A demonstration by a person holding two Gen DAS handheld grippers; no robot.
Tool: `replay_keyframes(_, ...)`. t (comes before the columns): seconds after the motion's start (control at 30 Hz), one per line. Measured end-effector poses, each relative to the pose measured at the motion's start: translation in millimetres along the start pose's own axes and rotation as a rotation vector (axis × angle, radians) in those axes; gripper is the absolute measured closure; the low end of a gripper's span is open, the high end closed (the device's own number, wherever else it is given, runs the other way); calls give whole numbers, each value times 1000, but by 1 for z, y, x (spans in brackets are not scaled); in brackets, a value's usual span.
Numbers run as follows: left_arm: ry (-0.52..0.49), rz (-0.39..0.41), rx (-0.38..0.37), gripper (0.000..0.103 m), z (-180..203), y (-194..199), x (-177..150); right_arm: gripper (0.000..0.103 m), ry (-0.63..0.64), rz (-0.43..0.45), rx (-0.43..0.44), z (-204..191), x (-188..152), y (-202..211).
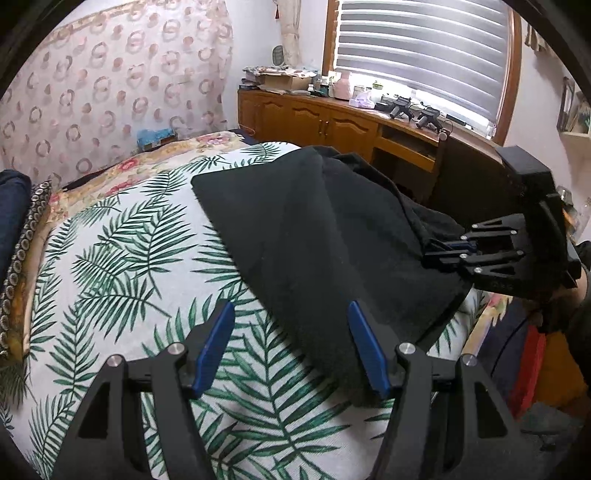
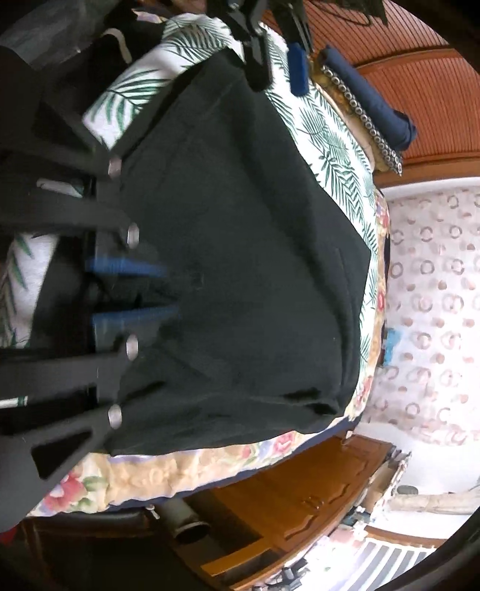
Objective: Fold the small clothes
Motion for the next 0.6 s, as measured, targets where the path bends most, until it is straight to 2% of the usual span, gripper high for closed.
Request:
replay_keyframes(0.2, 2, -31, -9, 40, 2, -9, 2, 98, -61, 55, -13, 26, -17, 35)
replay_keyframes(0.27, 8, -43, -14, 40, 1, -14, 0, 99, -78, 58, -43, 36, -25, 42)
replay_keyframes(0.4, 18, -67, -32, 40, 3, -22, -5, 98, -123, 42, -80, 53, -40, 41)
replay_keyframes(0.53, 25, -91, -38, 40, 3, -29, -10, 98, -161, 53, -85, 61, -41, 39)
replay_keyframes(0.6, 27, -97, -39, 40, 4, -30, -12, 98, -154, 49, -116, 63, -41, 38)
Point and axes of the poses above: each gripper's, at about its wrist camera, not at the fingertips, and y roughly against the way its jaws point, z to its right, x to its top, the point moved 9 cm from there along -y, roughly the way its jaws point, and after that the axes turned 15 degrees about -z, right-handed, at the moved point
